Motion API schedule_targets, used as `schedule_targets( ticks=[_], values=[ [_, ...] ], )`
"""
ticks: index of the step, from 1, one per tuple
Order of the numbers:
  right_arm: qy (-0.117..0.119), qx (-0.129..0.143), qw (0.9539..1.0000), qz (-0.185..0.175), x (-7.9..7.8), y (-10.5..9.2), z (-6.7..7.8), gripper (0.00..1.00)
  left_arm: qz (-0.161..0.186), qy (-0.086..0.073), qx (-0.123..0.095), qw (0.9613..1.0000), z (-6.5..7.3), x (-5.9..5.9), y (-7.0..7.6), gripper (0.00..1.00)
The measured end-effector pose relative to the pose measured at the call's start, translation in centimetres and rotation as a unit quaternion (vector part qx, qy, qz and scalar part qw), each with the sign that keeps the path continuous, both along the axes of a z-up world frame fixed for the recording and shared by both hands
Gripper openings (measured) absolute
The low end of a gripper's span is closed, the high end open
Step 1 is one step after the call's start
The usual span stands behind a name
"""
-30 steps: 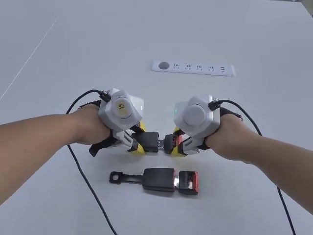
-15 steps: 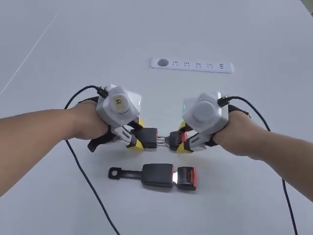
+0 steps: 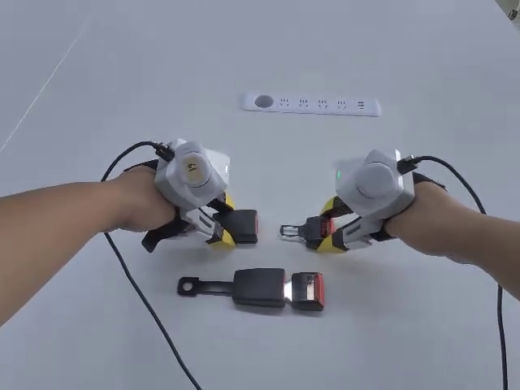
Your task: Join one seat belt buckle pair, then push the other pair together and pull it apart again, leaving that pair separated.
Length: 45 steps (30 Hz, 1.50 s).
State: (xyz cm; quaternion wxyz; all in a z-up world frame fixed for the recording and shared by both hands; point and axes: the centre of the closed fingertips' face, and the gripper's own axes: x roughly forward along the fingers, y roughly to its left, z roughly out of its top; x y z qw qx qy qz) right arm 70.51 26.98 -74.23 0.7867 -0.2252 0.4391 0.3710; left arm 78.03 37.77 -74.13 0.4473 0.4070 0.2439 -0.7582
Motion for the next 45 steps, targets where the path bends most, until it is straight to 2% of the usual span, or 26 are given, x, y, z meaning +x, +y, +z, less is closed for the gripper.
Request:
schedule_targets(
  ticks=[6, 10, 15, 19, 21, 22, 38, 42, 45],
  values=[
    [0.012, 0.002, 0.9998, -0.018, -1.5, -2.4, 0.1, 0.31, 0.002, 0.001, 0.001, 1.0, -0.1, 0.1, -0.1, 0.33],
    [0.016, -0.011, 0.9997, -0.015, -2.6, -3.9, 0.0, 0.32, 0.003, -0.001, -0.001, 1.0, -0.1, 0.1, 0.0, 0.33],
    [0.024, -0.019, 0.9995, -0.01, -3.4, -4.8, 0.1, 0.32, 0.003, -0.001, -0.001, 1.0, -0.1, 0.1, 0.0, 0.33],
    [0.027, -0.014, 0.9995, -0.013, -3.7, -5.0, 0.0, 0.32, 0.004, -0.001, 0.0, 1.0, -0.1, 0.1, 0.0, 0.33],
    [0.044, -0.031, 0.9985, -0.011, -4.3, -5.3, -0.7, 0.33, 0.003, -0.002, 0.0, 1.0, -0.1, 0.1, 0.0, 0.34],
    [0.042, -0.02, 0.9987, -0.021, -4.1, -5.3, -0.6, 0.33, 0.004, -0.002, 0.0, 1.0, -0.1, 0.1, 0.0, 0.34],
    [0.042, -0.027, 0.9987, -0.011, -3.9, -4.9, -0.8, 0.34, 0.01, -0.001, 0.001, 1.0, -0.2, 0.2, 0.0, 0.34],
    [0.033, -0.035, 0.9987, -0.012, -3.8, -4.7, -0.6, 0.35, 0.021, 0.002, 0.002, 0.9998, -0.2, 0.2, 0.0, 0.35],
    [0.018, -0.039, 0.9987, -0.028, -3.5, -4.7, -0.2, 0.4, 0.02, -0.001, -0.003, 0.9998, -0.2, 0.1, -0.1, 0.35]
  ],
)
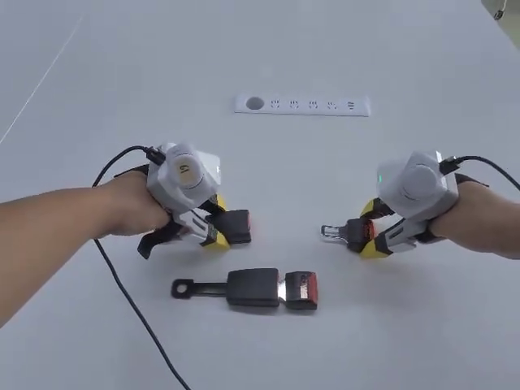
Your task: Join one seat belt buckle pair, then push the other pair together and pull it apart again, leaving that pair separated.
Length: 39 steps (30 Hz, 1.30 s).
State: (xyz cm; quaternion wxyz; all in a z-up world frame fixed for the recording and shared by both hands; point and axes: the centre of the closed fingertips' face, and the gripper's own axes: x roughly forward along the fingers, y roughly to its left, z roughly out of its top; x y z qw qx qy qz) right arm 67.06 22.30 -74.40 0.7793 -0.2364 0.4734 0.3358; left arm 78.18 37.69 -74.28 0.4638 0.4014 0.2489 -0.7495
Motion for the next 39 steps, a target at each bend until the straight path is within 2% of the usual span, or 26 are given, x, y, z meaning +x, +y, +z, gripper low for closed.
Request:
schedule_targets(
  ticks=[2, 4, 7, 11, 13, 14, 17, 18, 19, 20, 21, 23, 25, 26, 29, 32, 34, 37, 38, 39],
  values=[
    [-0.007, 0.006, 0.9998, -0.015, 0.0, 0.1, 0.5, 0.42, 0.003, 0.001, 0.0, 1.0, 0.0, -0.3, 0.0, 0.42],
    [-0.021, 0.003, 0.9994, -0.026, 0.1, 0.0, 1.0, 0.45, 0.002, -0.006, -0.002, 1.0, 0.0, -0.7, 0.1, 0.5],
    [-0.033, 0.009, 0.9986, -0.039, 0.1, -0.1, 1.5, 0.49, 0.003, -0.013, -0.008, 0.9999, 0.4, -0.4, 0.2, 0.51],
    [-0.057, 0.014, 0.996, -0.067, -0.4, 0.4, 2.8, 0.51, 0.023, -0.024, -0.031, 0.999, 1.9, -0.2, 0.7, 0.55],
    [-0.064, 0.028, 0.9942, -0.082, -0.7, 0.7, 3.2, 0.51, 0.034, -0.023, -0.037, 0.9985, 2.5, -0.3, 1.1, 0.56],
    [-0.068, 0.033, 0.9931, -0.089, -1.1, 1.0, 3.5, 0.52, 0.051, -0.017, -0.052, 0.9972, 3.2, -0.4, 1.3, 0.56],
    [-0.076, 0.042, 0.991, -0.102, -2.0, 1.9, 4.0, 0.54, 0.077, -0.007, -0.062, 0.9951, 4.0, -0.8, 2.5, 0.59],
    [-0.08, 0.048, 0.9896, -0.109, -2.1, 2.2, 4.1, 0.56, 0.108, -0.012, -0.051, 0.9927, 3.9, -0.3, 3.5, 0.61],
    [-0.086, 0.05, 0.9882, -0.116, -2.4, 2.4, 4.4, 0.59, 0.112, -0.013, -0.053, 0.9922, 4.0, -0.4, 3.9, 0.63],
    [-0.087, 0.053, 0.9876, -0.119, -2.6, 2.6, 4.5, 0.6, 0.116, -0.009, -0.063, 0.9912, 4.3, -0.6, 4.2, 0.65],
    [-0.09, 0.062, 0.9857, -0.128, -3.0, 3.0, 4.6, 0.6, 0.132, -0.002, -0.068, 0.9889, 4.6, -0.9, 4.9, 0.66],
    [-0.097, 0.064, 0.9844, -0.132, -3.6, 3.6, 4.9, 0.63, 0.151, 0.001, -0.073, 0.9859, 4.7, -1.1, 6.2, 0.67],
    [-0.101, 0.066, 0.9826, -0.141, -4.1, 3.9, 5.0, 0.67, 0.154, 0.0, -0.074, 0.9853, 4.7, -1.5, 7.2, 0.71],
    [-0.104, 0.074, 0.9799, -0.153, -4.4, 4.2, 5.2, 0.68, 0.157, -0.001, -0.074, 0.9847, 4.8, -1.8, 7.7, 0.73],
    [-0.111, 0.081, 0.9755, -0.172, -5.3, 4.6, 5.5, 0.74, 0.183, 0.0, -0.086, 0.9793, 5.9, -2.7, 9.7, 0.75],
    [-0.12, 0.092, 0.9707, -0.187, -6.2, 5.1, 5.9, 0.78, 0.21, 0.003, -0.1, 0.9726, 6.6, -2.8, 10.9, 0.78],
    [-0.126, 0.1, 0.9676, -0.195, -6.8, 5.6, 6.1, 0.81, 0.22, 0.002, -0.103, 0.97, 6.8, -3.1, 11.7, 0.85],
    [-0.134, 0.106, 0.9635, -0.206, -7.5, 5.9, 6.4, 0.87, 0.243, 0.003, -0.109, 0.9639, 7.1, -3.3, 12.8, 0.92],
    [-0.136, 0.111, 0.9589, -0.223, -7.7, 5.8, 6.5, 0.89, 0.252, 0.004, -0.111, 0.9612, 7.2, -3.4, 13.3, 0.94],
    [-0.136, 0.115, 0.9561, -0.232, -7.9, 5.8, 6.4, 0.92, 0.261, 0.006, -0.112, 0.9588, 7.2, -3.4, 13.6, 0.95]
  ],
)
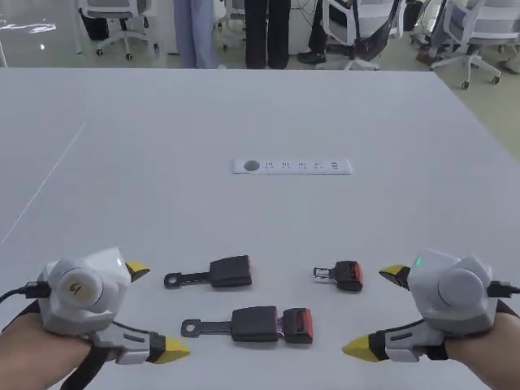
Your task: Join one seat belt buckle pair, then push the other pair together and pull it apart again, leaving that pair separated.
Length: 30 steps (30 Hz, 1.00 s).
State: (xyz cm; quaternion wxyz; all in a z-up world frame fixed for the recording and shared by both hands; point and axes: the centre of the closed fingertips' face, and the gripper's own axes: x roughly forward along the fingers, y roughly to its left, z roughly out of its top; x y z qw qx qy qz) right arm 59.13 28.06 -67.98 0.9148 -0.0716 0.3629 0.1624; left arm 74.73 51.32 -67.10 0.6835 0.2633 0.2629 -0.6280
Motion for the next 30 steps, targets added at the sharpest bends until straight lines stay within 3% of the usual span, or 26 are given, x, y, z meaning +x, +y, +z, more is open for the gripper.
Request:
schedule_targets(
  ticks=[3, 12, 20, 30],
  values=[
    [-0.01, 0.003, 0.9999, -0.006, -0.8, 0.6, 0.2, 0.99, 0.023, 0.0, -0.008, 0.9997, 0.1, 0.0, 1.0, 1.0],
    [-0.028, 0.02, 0.9983, -0.048, -1.6, 0.5, 0.9, 0.99, 0.066, 0.013, -0.021, 0.9976, 0.6, -1.2, 3.3, 1.0],
    [-0.04, 0.024, 0.9973, -0.058, -1.9, 1.0, 1.9, 0.99, 0.084, 0.018, -0.039, 0.9955, 1.3, -1.1, 3.5, 1.0],
    [-0.046, 0.022, 0.9965, -0.066, -2.3, 0.6, 2.5, 0.99, 0.088, 0.023, -0.047, 0.9948, 1.5, -1.5, 3.7, 1.0]
  ],
)
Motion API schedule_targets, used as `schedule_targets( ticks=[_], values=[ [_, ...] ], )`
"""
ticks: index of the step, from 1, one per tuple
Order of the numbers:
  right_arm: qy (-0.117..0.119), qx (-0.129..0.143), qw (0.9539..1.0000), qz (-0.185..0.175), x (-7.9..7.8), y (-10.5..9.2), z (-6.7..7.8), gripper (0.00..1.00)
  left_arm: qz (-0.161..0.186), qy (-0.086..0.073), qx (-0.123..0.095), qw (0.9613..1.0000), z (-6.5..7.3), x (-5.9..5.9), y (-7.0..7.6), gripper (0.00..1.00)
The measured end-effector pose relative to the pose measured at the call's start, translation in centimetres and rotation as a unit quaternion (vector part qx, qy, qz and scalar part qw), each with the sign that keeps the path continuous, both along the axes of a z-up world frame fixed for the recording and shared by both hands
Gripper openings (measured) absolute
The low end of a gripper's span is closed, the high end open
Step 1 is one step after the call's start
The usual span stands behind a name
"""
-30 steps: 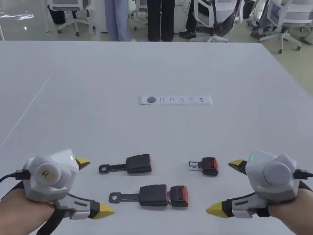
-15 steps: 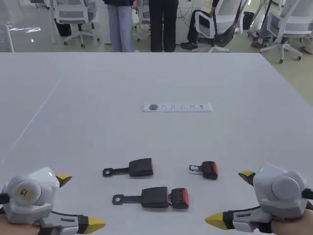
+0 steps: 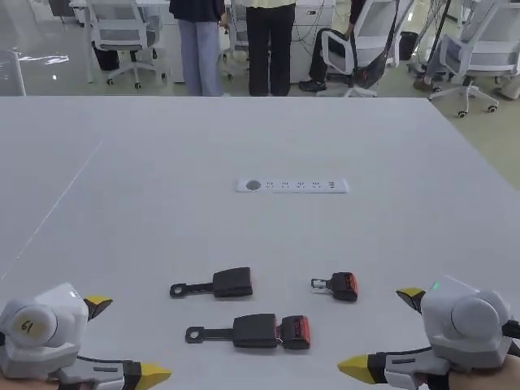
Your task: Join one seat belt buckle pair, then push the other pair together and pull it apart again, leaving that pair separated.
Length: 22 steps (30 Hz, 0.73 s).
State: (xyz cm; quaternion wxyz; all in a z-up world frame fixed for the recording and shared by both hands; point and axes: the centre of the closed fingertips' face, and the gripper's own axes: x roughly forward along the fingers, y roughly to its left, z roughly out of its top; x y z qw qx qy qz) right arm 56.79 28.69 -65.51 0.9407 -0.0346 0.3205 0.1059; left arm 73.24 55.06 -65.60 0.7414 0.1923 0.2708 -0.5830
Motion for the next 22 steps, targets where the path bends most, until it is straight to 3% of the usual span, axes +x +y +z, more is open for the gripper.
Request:
schedule_targets(
  ticks=[14, 22],
  values=[
    [-0.004, -0.004, 1.0, -0.007, -0.17, -0.11, 0.47, 0.99, -0.003, 0.002, 0.001, 1.0, -0.33, -0.35, 0.11, 1.0],
    [-0.003, -0.006, 1.0, -0.007, -0.67, 0.07, 0.4, 0.99, 0.004, 0.012, -0.004, 0.9999, -0.31, -0.54, 0.13, 1.0]
  ],
)
